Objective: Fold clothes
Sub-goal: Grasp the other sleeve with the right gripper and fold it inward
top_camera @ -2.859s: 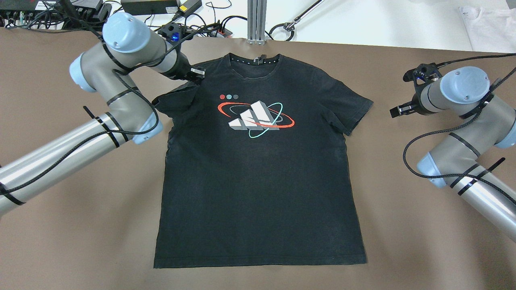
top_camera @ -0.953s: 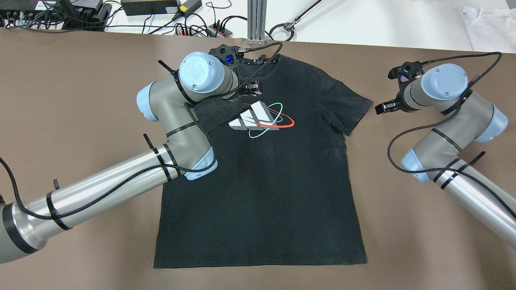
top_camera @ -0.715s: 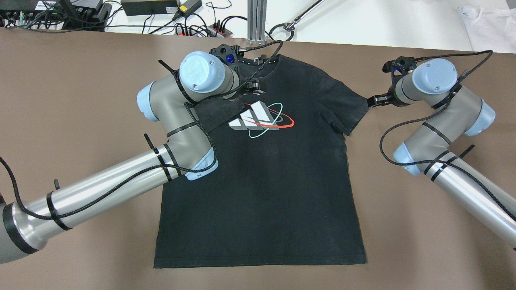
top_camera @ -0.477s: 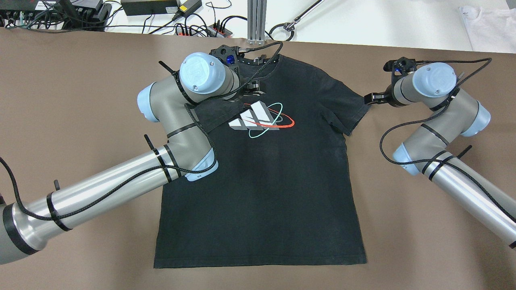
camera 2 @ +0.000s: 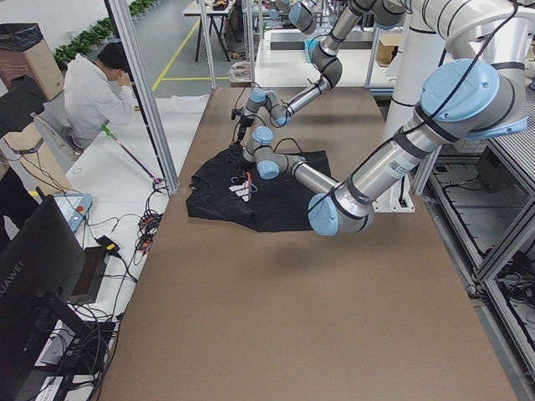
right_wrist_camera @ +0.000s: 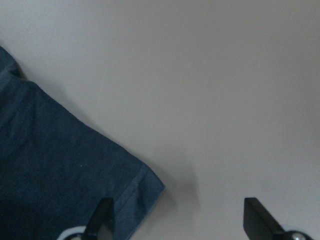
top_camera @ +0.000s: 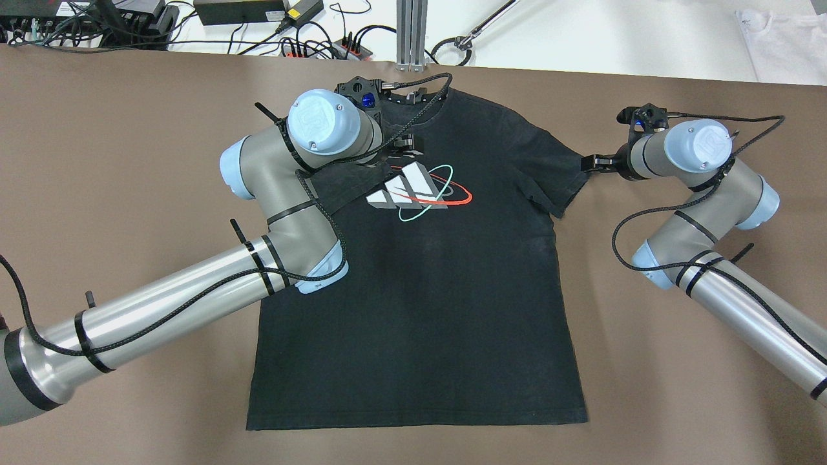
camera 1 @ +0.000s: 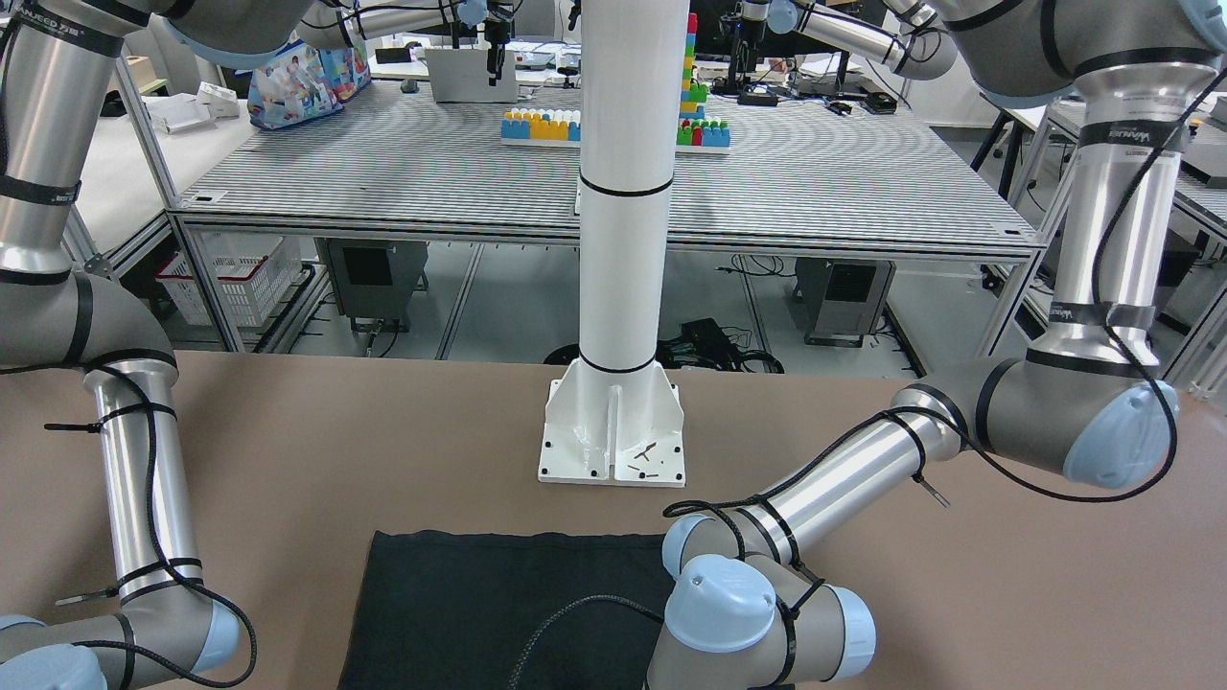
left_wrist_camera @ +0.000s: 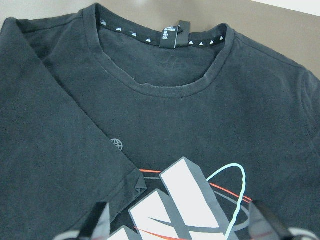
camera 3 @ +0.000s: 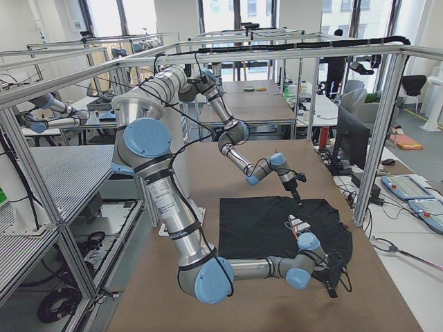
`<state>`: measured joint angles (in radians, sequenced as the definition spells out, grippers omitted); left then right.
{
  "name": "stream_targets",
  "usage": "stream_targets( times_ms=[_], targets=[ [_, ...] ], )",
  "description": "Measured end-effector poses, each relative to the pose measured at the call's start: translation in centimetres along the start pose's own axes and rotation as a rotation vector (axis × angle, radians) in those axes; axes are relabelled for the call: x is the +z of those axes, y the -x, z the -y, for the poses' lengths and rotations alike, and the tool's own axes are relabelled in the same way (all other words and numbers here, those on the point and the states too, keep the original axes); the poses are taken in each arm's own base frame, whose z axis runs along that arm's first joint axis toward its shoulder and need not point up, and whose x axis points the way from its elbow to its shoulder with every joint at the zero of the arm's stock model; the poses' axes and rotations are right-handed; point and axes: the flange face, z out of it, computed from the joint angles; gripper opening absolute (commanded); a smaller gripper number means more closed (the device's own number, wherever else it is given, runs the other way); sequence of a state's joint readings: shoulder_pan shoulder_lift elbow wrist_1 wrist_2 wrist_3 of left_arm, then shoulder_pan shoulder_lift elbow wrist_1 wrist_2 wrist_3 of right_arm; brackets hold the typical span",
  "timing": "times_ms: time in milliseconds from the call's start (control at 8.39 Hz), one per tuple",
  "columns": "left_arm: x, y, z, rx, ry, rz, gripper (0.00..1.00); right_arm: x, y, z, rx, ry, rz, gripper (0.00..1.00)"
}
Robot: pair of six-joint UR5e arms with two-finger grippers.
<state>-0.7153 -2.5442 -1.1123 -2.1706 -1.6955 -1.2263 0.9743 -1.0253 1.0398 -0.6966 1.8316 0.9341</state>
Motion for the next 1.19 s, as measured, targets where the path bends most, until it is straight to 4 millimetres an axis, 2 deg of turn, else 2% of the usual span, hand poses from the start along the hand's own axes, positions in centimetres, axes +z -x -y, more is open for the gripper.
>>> stream_targets(
  times_ms=[119,477,596,1191],
  targets=[
    [0.1,0.0,0.0,0.002,0.001,0.001,1.00,0.5,0.0,-0.3,0.003,-0.004,0.011,0.58],
    [0.2,0.2,-0.1,0.004,0.001,0.004,1.00,0.6,1.2,0.1,0.006,-0.015,0.033,0.11],
    [0.2,0.2,-0.1,0.005,0.001,0.004,1.00,0.5,1.7,0.4,0.009,-0.019,0.038,0.00],
    [0.1,0.3,0.2,0.011,0.000,0.003,1.00,-0.8,3.3,1.5,0.033,-0.040,0.065,0.00]
  ],
)
